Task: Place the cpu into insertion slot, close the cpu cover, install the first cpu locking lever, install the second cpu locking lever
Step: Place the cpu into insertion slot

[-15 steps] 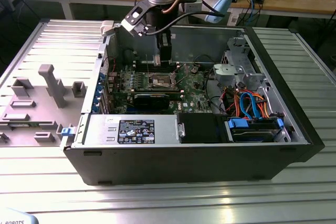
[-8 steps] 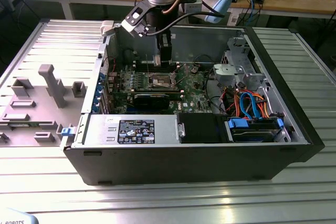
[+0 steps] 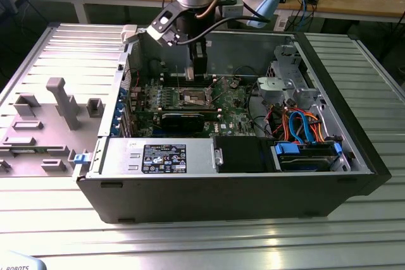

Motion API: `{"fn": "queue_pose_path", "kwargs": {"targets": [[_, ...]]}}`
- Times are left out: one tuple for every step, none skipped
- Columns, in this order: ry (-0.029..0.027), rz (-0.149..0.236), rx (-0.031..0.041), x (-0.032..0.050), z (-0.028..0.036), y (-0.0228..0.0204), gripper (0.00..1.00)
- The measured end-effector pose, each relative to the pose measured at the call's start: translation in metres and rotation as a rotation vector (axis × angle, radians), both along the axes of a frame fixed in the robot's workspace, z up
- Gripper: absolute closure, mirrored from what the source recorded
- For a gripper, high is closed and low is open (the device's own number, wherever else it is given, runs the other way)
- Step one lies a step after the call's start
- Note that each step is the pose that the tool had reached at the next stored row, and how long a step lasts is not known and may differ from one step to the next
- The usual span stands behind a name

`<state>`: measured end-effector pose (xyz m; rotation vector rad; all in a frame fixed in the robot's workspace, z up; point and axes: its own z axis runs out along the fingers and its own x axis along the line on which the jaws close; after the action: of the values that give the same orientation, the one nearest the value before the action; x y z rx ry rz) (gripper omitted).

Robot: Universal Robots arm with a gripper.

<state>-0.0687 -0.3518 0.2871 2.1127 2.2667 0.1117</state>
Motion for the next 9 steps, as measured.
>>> {"fn": "queue_pose_path", "kwargs": {"targets": [[0.0001, 0.000, -0.0001, 0.0002, -0.0006, 0.0000, 0.46], [0.0001, 0.000, 0.0000, 0.0003, -0.0009, 0.0000, 0.46], [0.0001, 0.000, 0.0000, 0.0005, -0.0014, 0.0000, 0.46], [0.0000, 0.000, 0.0000, 0.0005, -0.0019, 0.0000, 0.46], [0.0000, 0.000, 0.0001, 0.0006, -0.0024, 0.0000, 0.46], [0.0000, 0.000, 0.0000, 0.0007, -0.0028, 0.0000, 0.46], [0.0000, 0.000, 0.0000, 0.0007, -0.0034, 0.0000, 0.46], [0.0001, 0.000, -0.0001, 0.0007, -0.0036, 0.0000, 0.46], [0.0001, 0.000, -0.0002, 0.0007, -0.0037, 0.0000, 0.46]]}}
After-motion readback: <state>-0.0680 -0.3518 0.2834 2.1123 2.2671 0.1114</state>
